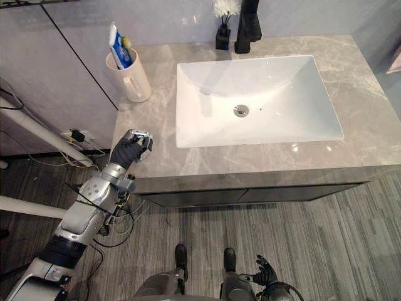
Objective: Organize washtable
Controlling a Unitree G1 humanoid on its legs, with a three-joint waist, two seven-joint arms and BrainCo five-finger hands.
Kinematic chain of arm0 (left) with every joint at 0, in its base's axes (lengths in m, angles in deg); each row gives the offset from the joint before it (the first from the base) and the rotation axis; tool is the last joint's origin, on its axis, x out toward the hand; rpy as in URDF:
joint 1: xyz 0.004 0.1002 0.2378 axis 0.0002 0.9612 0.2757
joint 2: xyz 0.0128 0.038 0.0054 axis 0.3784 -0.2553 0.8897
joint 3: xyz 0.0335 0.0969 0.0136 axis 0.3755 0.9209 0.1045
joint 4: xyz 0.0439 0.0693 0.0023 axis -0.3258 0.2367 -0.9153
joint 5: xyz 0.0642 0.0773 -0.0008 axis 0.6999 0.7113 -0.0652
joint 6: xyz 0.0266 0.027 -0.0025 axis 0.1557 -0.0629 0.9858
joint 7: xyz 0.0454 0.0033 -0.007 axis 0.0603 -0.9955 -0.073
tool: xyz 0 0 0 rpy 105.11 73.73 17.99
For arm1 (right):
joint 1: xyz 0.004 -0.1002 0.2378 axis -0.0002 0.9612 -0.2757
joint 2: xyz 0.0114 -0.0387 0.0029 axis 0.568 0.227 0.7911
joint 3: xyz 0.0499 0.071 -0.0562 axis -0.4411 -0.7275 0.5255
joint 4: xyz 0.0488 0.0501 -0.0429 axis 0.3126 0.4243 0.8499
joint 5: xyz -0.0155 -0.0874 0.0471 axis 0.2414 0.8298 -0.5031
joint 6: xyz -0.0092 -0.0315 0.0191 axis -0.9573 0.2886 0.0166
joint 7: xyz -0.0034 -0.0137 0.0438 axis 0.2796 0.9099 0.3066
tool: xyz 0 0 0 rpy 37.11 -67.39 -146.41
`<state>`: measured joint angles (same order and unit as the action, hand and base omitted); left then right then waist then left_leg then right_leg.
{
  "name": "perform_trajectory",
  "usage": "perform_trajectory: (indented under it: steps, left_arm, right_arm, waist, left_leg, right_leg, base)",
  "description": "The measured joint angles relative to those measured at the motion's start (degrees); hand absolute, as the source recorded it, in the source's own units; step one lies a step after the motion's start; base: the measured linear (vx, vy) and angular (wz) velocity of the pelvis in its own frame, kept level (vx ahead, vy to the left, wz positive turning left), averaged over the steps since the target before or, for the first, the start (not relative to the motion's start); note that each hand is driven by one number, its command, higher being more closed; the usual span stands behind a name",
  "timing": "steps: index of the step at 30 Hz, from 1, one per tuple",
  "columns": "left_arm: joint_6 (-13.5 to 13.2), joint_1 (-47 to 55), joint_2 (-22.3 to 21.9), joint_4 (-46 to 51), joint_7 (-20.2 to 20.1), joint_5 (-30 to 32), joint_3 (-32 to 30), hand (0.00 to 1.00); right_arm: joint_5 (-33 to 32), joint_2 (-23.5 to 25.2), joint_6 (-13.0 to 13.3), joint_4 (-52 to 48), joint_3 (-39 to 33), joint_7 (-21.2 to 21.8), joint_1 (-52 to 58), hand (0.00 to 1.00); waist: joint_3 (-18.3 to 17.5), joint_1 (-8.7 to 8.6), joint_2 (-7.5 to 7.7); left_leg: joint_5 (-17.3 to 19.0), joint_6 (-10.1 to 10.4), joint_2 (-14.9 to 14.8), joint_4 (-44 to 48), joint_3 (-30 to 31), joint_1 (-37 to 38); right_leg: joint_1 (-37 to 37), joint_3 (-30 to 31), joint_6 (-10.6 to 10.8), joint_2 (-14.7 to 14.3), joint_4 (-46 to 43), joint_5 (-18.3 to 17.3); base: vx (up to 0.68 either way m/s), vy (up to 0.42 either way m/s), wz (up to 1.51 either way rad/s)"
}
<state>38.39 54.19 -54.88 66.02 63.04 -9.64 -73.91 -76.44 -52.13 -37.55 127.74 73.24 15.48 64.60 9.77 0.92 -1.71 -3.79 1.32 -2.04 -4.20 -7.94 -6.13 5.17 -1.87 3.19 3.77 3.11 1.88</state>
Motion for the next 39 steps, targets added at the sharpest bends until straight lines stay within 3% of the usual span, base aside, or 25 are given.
perform_trajectory:
  steps: [5, 12, 20, 30, 39]
  left_arm:
    - [-0.11, 0.02, -1.30, -1.49, 0.32, 0.99, -2.26, 1.00]
    - [-0.41, -11.81, -6.70, -12.39, 5.66, 8.17, -4.84, 1.00]
    - [-0.49, -22.63, -6.63, -20.31, 10.28, 9.25, -8.79, 1.00]
    - [-1.45, -35.08, -5.56, -24.99, 14.75, 11.36, -11.13, 1.00]
    - [-1.47, -40.14, -4.19, -29.13, 17.49, 11.35, -13.08, 1.00]
  right_arm:
    - [0.34, 0.53, -0.01, 0.92, 0.04, 0.03, -0.12, 0.00]
    - [0.39, 1.04, -0.38, 1.23, 0.17, 0.02, -0.34, 0.00]
    - [0.39, 1.92, -0.47, -1.37, 0.68, -0.09, -0.48, 0.00]
    - [0.33, 2.37, 0.25, -5.95, 0.86, -0.60, -0.48, 0.00]
    - [0.31, 2.27, 0.91, -7.15, 2.43, -1.37, -0.48, 0.00]
  waist:
    - [-0.99, -0.15, 1.22]
    - [-1.50, -0.22, 2.67]
    - [-0.17, -1.69, 4.49]
    - [5.97, -1.83, 6.25]
    - [7.11, -2.29, 6.69]
  left_leg:
    - [-0.55, 0.08, 0.08, -0.91, 0.10, 0.02]
    - [-1.14, -0.09, 0.12, -1.04, 0.71, -1.79]
    - [-1.16, -0.11, 0.02, -0.83, -0.22, -3.65]
    - [-1.78, -0.50, 0.09, 0.17, -0.48, -6.54]
    - [-2.11, -0.61, 0.14, 0.14, -0.62, -7.39]
  right_leg:
    - [0.26, -0.19, 0.06, 0.04, 0.24, 0.05]
    - [1.41, -1.00, 0.12, -0.36, 1.06, 0.36]
    - [3.38, 0.20, 0.13, -0.56, 1.01, 0.92]
    - [6.55, 0.67, 0.15, 0.13, -0.01, 1.80]
    - [7.47, 0.72, 0.17, 0.20, -0.13, 2.10]
  base:
    - [0.00, 0.002, 0.02]
    - [0.03, -0.005, 0.05]
    - [0.02, 0.000, -0.08]
    - [-0.04, 0.014, -0.02]
    - [0.00, 0.000, 0.00]
